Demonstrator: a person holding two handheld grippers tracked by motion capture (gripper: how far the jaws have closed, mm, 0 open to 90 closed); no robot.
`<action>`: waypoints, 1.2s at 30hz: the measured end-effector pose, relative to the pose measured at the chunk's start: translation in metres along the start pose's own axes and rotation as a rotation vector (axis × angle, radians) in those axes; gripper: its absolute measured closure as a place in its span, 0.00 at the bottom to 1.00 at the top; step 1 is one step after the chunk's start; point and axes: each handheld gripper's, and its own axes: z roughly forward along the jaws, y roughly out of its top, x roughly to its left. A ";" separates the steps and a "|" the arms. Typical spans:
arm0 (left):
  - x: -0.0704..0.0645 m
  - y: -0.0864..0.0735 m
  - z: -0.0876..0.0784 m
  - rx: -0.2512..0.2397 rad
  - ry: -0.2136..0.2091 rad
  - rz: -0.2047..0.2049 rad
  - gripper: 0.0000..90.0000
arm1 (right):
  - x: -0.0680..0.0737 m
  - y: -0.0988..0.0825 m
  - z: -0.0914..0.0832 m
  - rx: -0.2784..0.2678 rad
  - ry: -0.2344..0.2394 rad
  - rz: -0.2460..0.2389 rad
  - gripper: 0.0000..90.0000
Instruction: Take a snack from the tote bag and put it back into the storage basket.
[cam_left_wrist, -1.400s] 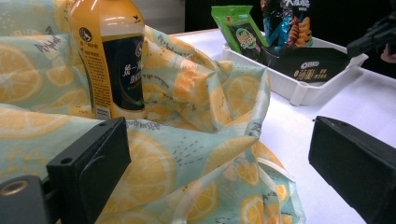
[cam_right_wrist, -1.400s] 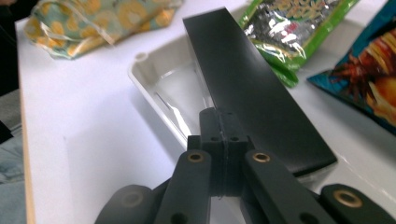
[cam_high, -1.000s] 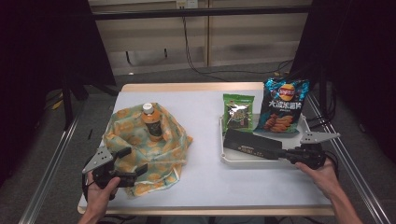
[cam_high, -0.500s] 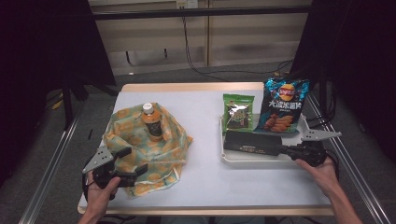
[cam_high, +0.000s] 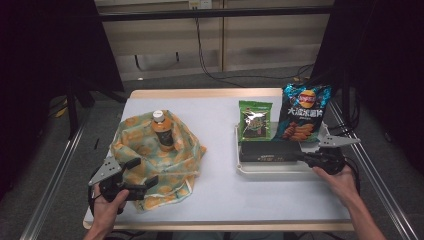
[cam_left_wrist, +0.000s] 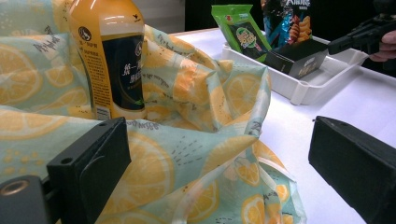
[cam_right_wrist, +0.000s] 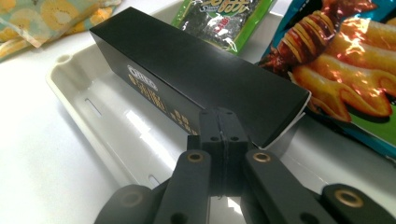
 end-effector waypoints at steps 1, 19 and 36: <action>0.000 0.000 0.000 0.000 0.005 0.001 0.06 | 0.001 0.001 0.000 -0.002 0.000 -0.003 1.00; 0.003 -0.001 -0.002 -0.007 0.003 -0.006 0.06 | -0.014 -0.002 -0.018 -0.045 -0.118 0.057 1.00; 0.000 0.000 -0.002 -0.016 -0.008 -0.002 0.06 | -0.005 0.000 -0.018 -0.057 -0.118 0.038 0.96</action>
